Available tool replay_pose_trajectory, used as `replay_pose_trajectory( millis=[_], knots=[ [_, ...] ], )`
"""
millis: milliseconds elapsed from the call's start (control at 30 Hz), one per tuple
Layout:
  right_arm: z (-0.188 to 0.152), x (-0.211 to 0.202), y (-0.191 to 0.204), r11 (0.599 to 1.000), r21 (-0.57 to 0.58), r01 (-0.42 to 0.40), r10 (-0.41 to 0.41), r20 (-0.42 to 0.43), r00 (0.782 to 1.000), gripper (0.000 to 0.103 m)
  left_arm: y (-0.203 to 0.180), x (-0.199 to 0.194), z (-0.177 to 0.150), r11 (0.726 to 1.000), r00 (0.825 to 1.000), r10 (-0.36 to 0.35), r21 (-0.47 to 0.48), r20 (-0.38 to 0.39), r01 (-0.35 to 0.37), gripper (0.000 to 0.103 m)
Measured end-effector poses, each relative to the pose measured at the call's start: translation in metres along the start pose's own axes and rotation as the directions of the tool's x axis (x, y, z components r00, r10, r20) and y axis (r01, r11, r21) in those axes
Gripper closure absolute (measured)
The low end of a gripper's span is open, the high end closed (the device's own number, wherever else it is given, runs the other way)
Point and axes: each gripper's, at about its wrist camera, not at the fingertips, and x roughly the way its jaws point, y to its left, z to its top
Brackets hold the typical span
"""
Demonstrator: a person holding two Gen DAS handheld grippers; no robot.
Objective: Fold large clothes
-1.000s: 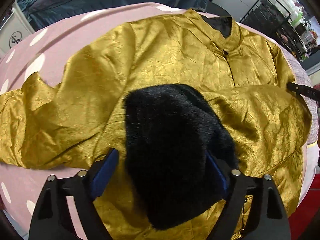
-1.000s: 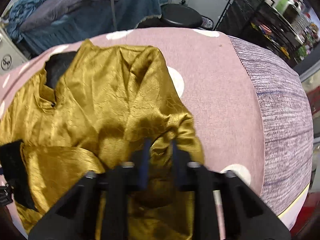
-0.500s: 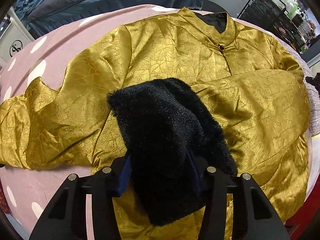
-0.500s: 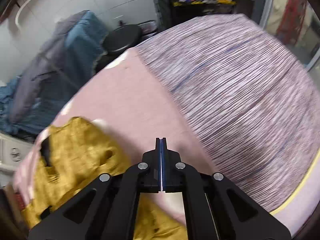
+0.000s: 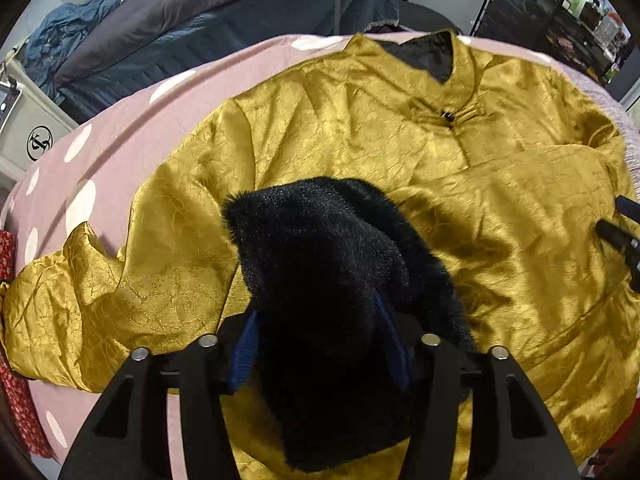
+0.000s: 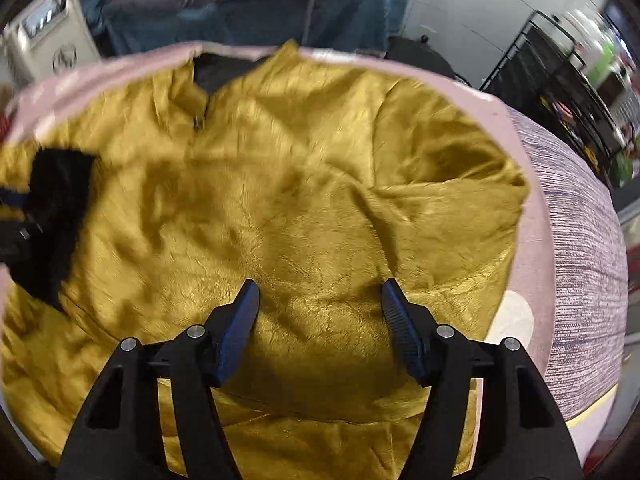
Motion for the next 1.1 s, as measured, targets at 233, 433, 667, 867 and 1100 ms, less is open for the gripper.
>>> replay_pose_trajectory(
  millis=[233, 433, 667, 867, 1100],
  knots=[
    [0.02, 0.036, -0.002, 1.0, 0.003, 0.028, -0.028, -0.073, 0.997, 0.027, 0.006, 0.02, -0.003, 0.999, 0.998, 0.033, -0.037, -0.053, -0.035, 0.015],
    [0.029, 0.038, -0.002, 0.998, -0.003, 0.064, -0.064, -0.129, 0.99, 0.02, 0.001, 0.013, -0.004, 0.999, 0.999, 0.037, -0.027, -0.039, -0.038, 0.014],
    [0.013, -0.01, 0.006, 0.997, 0.036, 0.074, -0.074, -0.003, 0.997, 0.02, 0.021, -0.02, -0.021, 0.993, 1.0, 0.001, -0.118, 0.031, 0.003, 0.014],
    [-0.02, -0.035, 0.018, 0.996, 0.084, 0.034, -0.036, 0.016, 0.999, 0.02, 0.033, -0.038, -0.056, 0.983, 0.999, -0.008, -0.184, 0.047, 0.017, 0.011],
    [-0.051, -0.047, 0.039, 0.997, 0.081, -0.004, 0.005, -0.014, 1.0, 0.02, 0.048, -0.043, -0.1, 0.966, 1.0, -0.023, -0.257, 0.002, 0.022, 0.011]
  ],
)
